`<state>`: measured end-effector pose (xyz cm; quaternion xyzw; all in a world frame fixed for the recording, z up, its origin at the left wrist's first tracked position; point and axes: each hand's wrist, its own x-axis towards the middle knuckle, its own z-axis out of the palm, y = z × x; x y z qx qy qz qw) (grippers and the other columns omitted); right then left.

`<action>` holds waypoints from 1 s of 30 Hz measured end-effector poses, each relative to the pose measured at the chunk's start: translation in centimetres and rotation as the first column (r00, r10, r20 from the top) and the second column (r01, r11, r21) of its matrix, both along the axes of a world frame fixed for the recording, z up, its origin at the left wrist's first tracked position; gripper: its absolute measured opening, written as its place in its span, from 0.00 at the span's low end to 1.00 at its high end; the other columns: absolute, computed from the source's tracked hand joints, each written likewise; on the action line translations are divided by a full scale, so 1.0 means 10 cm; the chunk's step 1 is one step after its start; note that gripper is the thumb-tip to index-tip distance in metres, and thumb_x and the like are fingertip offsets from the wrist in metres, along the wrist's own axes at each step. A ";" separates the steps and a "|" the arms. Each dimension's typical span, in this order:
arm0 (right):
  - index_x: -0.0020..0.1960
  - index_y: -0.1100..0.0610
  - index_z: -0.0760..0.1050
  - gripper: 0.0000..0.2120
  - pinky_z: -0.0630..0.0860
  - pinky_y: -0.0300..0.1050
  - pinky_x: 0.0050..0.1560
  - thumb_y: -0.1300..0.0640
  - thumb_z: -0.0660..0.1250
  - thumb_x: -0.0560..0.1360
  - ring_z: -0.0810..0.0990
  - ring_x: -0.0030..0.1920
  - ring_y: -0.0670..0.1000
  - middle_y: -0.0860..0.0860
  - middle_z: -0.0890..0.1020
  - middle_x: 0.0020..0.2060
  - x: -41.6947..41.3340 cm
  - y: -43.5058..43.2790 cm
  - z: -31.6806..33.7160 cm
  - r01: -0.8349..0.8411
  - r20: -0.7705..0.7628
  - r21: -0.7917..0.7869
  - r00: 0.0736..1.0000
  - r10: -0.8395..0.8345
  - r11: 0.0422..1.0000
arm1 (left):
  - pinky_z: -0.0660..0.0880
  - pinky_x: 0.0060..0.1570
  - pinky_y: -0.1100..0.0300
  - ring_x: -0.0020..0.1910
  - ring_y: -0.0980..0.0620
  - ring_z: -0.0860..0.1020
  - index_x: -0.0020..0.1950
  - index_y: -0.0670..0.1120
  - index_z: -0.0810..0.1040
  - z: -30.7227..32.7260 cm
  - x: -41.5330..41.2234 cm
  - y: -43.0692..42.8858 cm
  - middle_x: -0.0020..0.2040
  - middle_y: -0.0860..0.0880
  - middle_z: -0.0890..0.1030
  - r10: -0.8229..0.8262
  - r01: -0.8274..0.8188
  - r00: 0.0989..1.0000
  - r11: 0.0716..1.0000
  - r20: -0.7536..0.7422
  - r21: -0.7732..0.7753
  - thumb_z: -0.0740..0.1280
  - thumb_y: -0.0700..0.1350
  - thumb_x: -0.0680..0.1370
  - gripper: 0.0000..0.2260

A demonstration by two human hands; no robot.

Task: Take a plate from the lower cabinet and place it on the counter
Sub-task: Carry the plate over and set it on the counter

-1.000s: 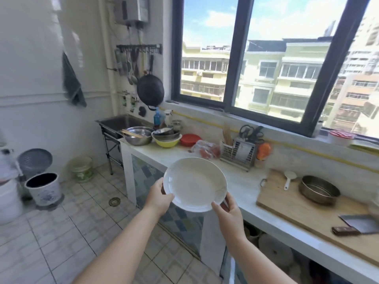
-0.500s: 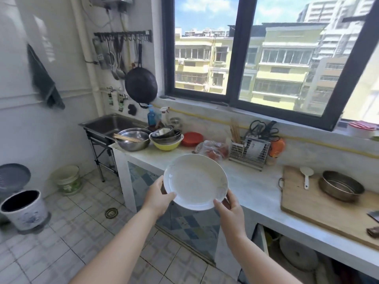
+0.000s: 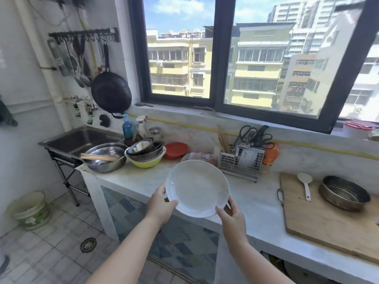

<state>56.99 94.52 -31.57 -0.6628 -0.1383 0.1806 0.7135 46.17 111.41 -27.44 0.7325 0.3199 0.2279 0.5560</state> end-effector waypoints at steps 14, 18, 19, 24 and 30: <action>0.69 0.50 0.69 0.25 0.73 0.43 0.57 0.63 0.66 0.74 0.78 0.56 0.40 0.42 0.81 0.55 1.51 0.37 -0.18 0.138 -0.026 -0.004 0.990 -0.138 0.990 | 0.74 0.53 0.51 0.53 0.52 0.75 0.59 0.57 0.72 -0.30 1.78 0.55 0.50 0.61 0.75 -0.144 0.140 0.988 0.988 -0.063 -0.069 0.67 0.37 0.70 0.22; 0.68 0.49 0.70 0.25 0.73 0.43 0.57 0.63 0.66 0.73 0.78 0.56 0.39 0.40 0.81 0.54 1.77 0.44 -0.36 0.185 -0.054 -0.045 0.981 -0.187 0.982 | 0.75 0.51 0.53 0.52 0.52 0.77 0.53 0.61 0.73 -0.47 2.14 0.66 0.48 0.65 0.76 -0.198 0.189 0.978 0.975 -0.072 -0.113 0.67 0.36 0.69 0.21; 0.68 0.49 0.70 0.24 0.73 0.42 0.56 0.63 0.66 0.73 0.78 0.56 0.39 0.40 0.81 0.55 1.83 0.47 -0.41 0.197 -0.059 -0.051 0.978 -0.200 0.979 | 0.75 0.51 0.53 0.52 0.52 0.77 0.56 0.59 0.73 -0.51 2.22 0.69 0.49 0.63 0.76 -0.211 0.200 0.974 0.971 -0.079 -0.128 0.67 0.36 0.69 0.22; 0.65 0.50 0.72 0.22 0.73 0.45 0.57 0.65 0.66 0.73 0.78 0.59 0.45 0.45 0.81 0.57 2.12 0.63 -0.61 0.271 -0.061 -0.080 0.959 -0.276 0.959 | 0.73 0.51 0.56 0.54 0.53 0.77 0.62 0.55 0.73 -0.78 2.67 0.92 0.54 0.58 0.78 -0.280 0.263 0.956 0.949 -0.084 -0.175 0.67 0.35 0.68 0.25; 0.66 0.45 0.71 0.24 0.73 0.45 0.59 0.64 0.66 0.73 0.77 0.59 0.40 0.41 0.80 0.58 2.33 0.86 -0.86 0.324 -0.084 -0.167 0.936 -0.341 0.931 | 0.76 0.55 0.49 0.55 0.53 0.79 0.63 0.56 0.73 -1.19 3.02 1.20 0.56 0.59 0.79 -0.358 0.324 0.931 0.904 -0.077 -0.278 0.66 0.35 0.67 0.27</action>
